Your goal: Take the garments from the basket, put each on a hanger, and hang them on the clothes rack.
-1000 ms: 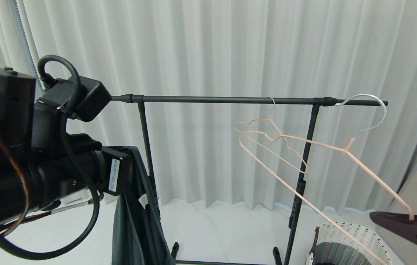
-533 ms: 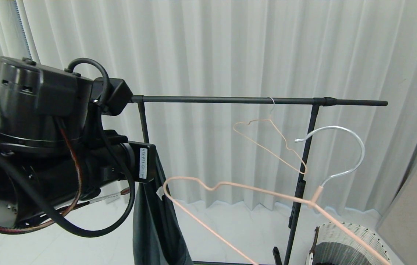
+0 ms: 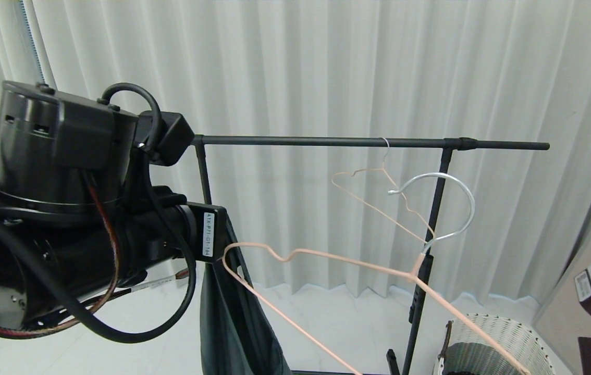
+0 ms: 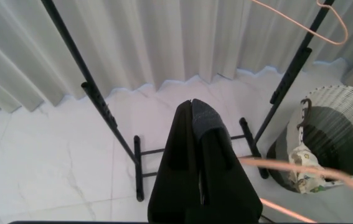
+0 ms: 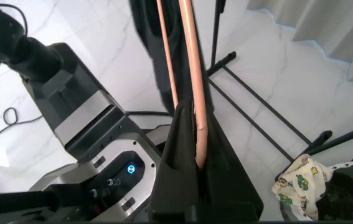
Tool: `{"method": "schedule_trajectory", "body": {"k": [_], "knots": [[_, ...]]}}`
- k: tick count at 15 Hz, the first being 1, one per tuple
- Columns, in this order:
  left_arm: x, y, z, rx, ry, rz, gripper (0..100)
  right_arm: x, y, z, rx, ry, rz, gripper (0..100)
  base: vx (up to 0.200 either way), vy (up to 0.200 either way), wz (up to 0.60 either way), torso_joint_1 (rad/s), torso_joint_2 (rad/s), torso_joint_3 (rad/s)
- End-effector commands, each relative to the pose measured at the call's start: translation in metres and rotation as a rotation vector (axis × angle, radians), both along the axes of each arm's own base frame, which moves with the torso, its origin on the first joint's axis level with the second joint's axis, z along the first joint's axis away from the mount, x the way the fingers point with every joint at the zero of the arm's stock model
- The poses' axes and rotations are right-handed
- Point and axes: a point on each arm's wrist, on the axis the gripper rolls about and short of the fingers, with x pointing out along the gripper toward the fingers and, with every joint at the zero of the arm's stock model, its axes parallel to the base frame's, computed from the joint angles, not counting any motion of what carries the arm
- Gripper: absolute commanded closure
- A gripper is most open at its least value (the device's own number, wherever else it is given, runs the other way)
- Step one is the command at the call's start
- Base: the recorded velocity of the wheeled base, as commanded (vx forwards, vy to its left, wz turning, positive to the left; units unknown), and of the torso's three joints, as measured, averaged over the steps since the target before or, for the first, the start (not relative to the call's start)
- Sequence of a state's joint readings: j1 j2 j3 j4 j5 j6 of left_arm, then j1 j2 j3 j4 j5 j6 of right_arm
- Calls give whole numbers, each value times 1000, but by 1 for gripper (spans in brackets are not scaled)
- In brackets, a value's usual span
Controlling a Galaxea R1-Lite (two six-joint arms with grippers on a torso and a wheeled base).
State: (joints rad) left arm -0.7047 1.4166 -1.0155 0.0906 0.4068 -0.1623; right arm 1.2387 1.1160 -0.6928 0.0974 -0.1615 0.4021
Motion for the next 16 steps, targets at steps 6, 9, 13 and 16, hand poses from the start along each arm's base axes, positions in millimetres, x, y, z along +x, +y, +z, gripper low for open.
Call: {"method": "schedule_trajectory", "body": {"k": [6,9,13,16], "knots": [[-10,-10,3,-22,-10,-28,100,8,18,-1,32,-14,-11,100,0,0,0,0,0,0],[-16,-16,8,-56,-18,-57,100,13,31,-7,21,-8,-14,100,0,0,0,0,0,0],[-30,-24,22,-94,-52,-127,100,21,52,-16,19,-4,-14,100,0,0,0,0,0,0],[-41,-27,26,-110,-62,-173,100,26,64,-20,32,-3,-16,100,0,0,0,0,0,0]]}}
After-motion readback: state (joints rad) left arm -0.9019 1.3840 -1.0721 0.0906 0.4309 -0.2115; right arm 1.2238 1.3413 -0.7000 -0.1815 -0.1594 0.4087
